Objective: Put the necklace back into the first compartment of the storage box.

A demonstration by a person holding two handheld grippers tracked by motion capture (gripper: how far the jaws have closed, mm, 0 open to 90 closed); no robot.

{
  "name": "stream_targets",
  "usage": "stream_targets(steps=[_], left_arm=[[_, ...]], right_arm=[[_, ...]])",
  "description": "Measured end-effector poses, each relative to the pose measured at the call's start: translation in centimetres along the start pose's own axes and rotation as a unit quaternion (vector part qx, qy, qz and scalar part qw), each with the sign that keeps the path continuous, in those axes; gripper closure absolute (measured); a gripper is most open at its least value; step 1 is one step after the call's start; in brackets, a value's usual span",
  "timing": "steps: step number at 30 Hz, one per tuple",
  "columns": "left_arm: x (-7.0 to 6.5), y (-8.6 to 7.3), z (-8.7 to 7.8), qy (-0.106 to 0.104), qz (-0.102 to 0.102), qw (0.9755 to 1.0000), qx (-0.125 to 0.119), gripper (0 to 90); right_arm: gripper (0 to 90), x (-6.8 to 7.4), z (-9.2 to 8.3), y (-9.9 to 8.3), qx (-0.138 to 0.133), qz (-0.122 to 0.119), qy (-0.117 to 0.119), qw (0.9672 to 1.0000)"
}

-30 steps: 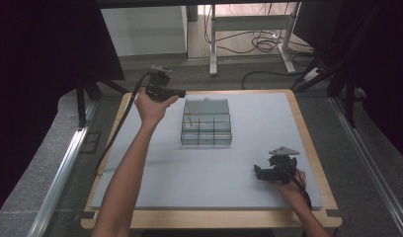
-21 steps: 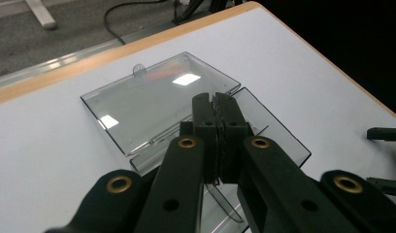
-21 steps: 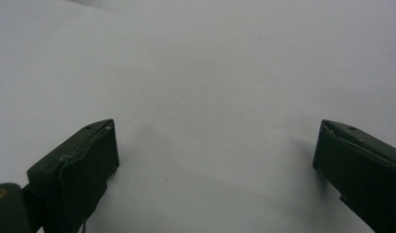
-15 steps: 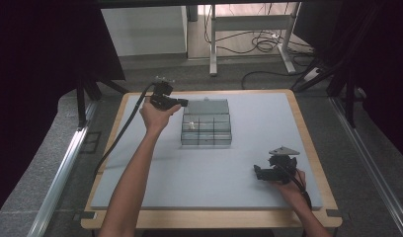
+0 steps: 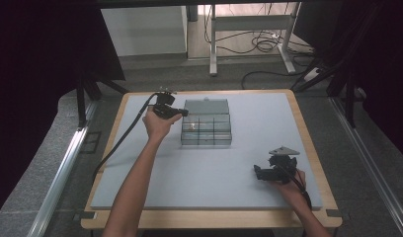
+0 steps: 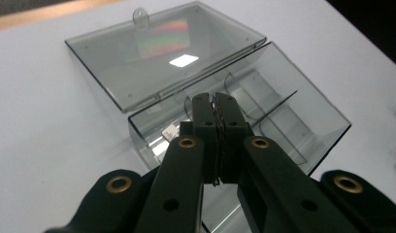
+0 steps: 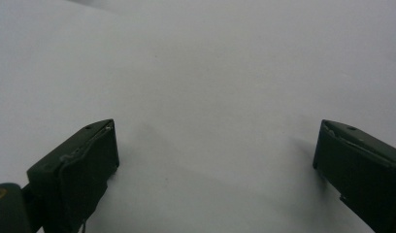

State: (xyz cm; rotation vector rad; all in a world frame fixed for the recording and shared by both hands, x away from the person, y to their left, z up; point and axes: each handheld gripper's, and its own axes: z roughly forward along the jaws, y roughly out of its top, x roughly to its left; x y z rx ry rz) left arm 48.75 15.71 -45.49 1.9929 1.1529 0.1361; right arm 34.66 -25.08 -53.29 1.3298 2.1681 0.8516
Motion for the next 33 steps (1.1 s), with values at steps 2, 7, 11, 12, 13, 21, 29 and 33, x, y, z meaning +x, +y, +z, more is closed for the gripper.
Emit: stream_targets(steps=[2,7,11,12,13,21,29,33], left_arm=[[0.1,-0.3,0.4,0.0,-0.003,1.0,0.004,89.5],[0.1,-0.8,1.4,0.005,-0.001,0.9999,0.016,89.4],[0.1,-1.0,1.9,0.009,0.005,0.9996,0.026,89.3],[0.1,-1.0,2.0,0.011,0.004,0.9996,0.024,89.3],[0.0,-1.1,2.1,0.011,0.004,0.9996,0.025,89.3],[0.0,-1.1,2.3,0.012,0.006,0.9996,0.026,87.0],[-0.1,-0.9,0.2,-0.007,0.009,0.9999,-0.006,64.9],[-0.4,-1.0,-1.7,-0.014,0.02,0.9996,-0.012,61.7]], right_arm=[[2.1,0.0,0.0,0.0,0.0,0.0,0.0,1.0],[2.1,0.0,0.0,0.0,0.0,0.0,0.0,1.0],[2.1,0.0,0.0,0.0,0.0,0.0,0.0,1.0],[2.1,0.0,0.0,0.0,0.0,0.0,0.0,1.0],[2.1,0.0,0.0,0.0,0.0,0.0,0.0,1.0],[2.1,0.0,0.0,0.0,-0.001,0.0,0.0,1.0],[2.1,0.0,0.0,0.0,-0.001,0.0,-0.001,1.0],[2.1,0.0,0.0,0.0,-0.001,0.0,-0.001,1.0]])
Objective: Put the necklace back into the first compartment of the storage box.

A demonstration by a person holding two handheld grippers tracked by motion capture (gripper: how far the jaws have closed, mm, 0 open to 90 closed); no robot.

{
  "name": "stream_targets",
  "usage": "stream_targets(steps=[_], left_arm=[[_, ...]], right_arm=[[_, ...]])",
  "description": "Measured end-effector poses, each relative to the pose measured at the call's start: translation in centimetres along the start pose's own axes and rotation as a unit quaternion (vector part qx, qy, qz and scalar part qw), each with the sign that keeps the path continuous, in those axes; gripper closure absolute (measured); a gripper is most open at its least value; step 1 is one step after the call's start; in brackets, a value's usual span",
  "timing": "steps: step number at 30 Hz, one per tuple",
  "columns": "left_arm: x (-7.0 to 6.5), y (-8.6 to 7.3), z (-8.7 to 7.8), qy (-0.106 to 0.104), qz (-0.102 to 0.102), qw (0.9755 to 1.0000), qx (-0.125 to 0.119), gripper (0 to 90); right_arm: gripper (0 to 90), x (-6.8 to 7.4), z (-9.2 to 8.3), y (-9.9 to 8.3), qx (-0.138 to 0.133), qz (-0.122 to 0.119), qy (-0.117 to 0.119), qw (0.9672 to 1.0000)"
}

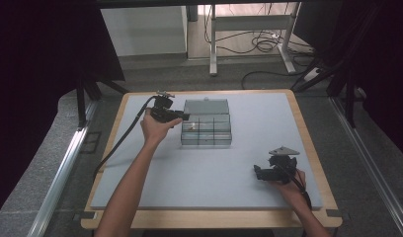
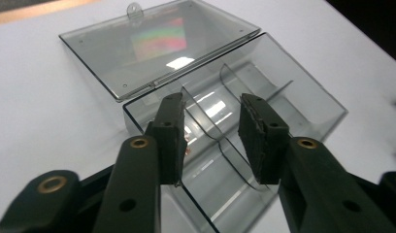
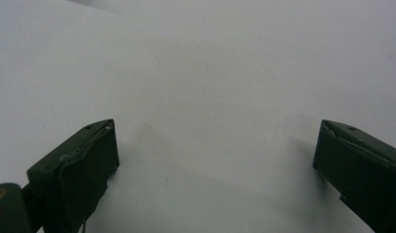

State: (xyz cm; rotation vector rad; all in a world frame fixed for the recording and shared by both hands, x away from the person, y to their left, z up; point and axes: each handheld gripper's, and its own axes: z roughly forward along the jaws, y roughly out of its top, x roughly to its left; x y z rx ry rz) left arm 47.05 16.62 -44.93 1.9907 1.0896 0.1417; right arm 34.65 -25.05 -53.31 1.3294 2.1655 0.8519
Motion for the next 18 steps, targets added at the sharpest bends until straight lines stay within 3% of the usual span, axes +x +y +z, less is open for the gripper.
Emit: stream_targets(steps=[10,12,18], left_arm=[[-1.7,-2.2,-5.1,-0.023,0.013,0.9995,-0.018,55.0],[-2.1,-3.1,-5.8,-0.03,0.016,0.9994,-0.011,50.9],[-3.3,-7.1,-7.8,-0.043,0.022,0.9986,-0.023,42.4]], right_arm=[[2.1,0.0,0.0,0.0,-0.001,-0.001,-0.001,1.0],[2.1,0.0,0.0,0.0,-0.001,-0.001,-0.001,1.0],[2.0,0.0,0.0,0.0,-0.001,-0.001,-0.001,1.0]])
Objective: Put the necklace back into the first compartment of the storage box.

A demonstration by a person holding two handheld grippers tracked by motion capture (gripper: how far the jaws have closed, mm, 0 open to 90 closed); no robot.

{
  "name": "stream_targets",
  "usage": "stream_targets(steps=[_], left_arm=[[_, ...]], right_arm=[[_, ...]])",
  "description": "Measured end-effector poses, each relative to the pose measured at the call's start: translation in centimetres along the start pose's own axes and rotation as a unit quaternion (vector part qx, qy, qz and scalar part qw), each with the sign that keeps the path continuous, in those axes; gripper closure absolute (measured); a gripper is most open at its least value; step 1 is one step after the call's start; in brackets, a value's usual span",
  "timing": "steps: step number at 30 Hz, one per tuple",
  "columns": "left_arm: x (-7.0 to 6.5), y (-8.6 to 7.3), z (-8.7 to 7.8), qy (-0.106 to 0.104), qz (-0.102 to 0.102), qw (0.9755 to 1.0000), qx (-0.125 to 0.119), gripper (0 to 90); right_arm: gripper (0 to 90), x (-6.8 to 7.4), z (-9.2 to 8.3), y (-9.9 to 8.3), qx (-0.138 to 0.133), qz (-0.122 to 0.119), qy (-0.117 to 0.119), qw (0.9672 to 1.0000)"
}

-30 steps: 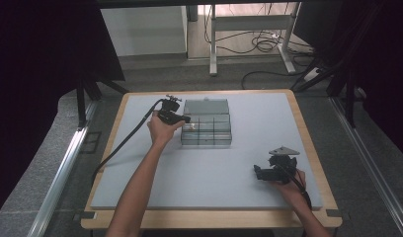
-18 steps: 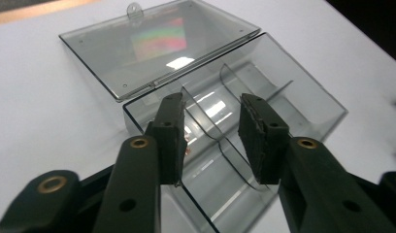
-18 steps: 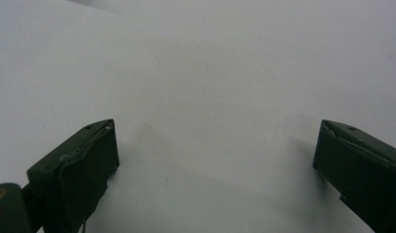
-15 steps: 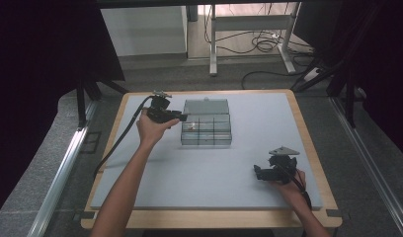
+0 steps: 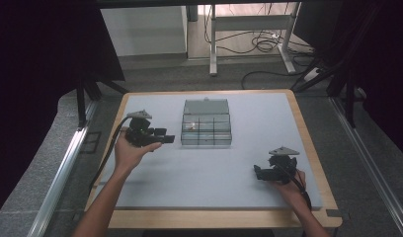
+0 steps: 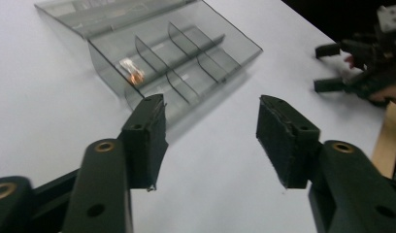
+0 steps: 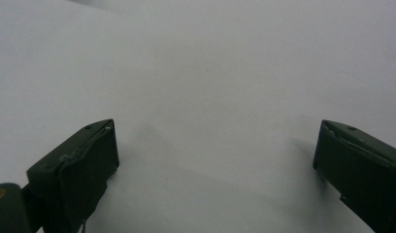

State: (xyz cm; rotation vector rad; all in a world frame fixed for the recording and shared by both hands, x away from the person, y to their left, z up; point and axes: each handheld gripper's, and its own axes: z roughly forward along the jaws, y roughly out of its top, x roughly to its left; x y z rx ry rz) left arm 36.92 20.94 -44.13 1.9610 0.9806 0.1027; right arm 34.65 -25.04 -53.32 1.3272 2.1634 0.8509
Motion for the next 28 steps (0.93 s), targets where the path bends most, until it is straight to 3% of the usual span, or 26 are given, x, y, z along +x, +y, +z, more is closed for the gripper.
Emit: stream_targets(steps=[6,12,15,16,28], left_arm=[[-1.3,-3.8,-1.2,-0.001,0.008,1.0,0.005,36.8],[-2.1,-7.6,-2.1,-0.001,0.002,1.0,0.004,35.5],[-2.0,-8.5,-2.0,0.004,-0.003,1.0,0.0,35.9],[-1.9,-9.0,-1.6,0.01,-0.001,0.9997,0.02,35.2],[-1.6,-8.8,-1.7,0.013,-0.019,0.9997,0.007,36.0]], right_arm=[[2.0,0.0,0.0,0.0,0.001,0.001,0.0,1.0],[2.0,0.0,0.0,0.0,0.001,0.002,0.0,1.0],[2.0,0.0,0.0,0.0,0.002,0.002,0.0,1.0],[1.9,0.0,0.0,0.0,0.002,0.002,0.001,1.0],[2.0,0.0,0.0,0.0,0.002,0.002,0.001,1.0]])
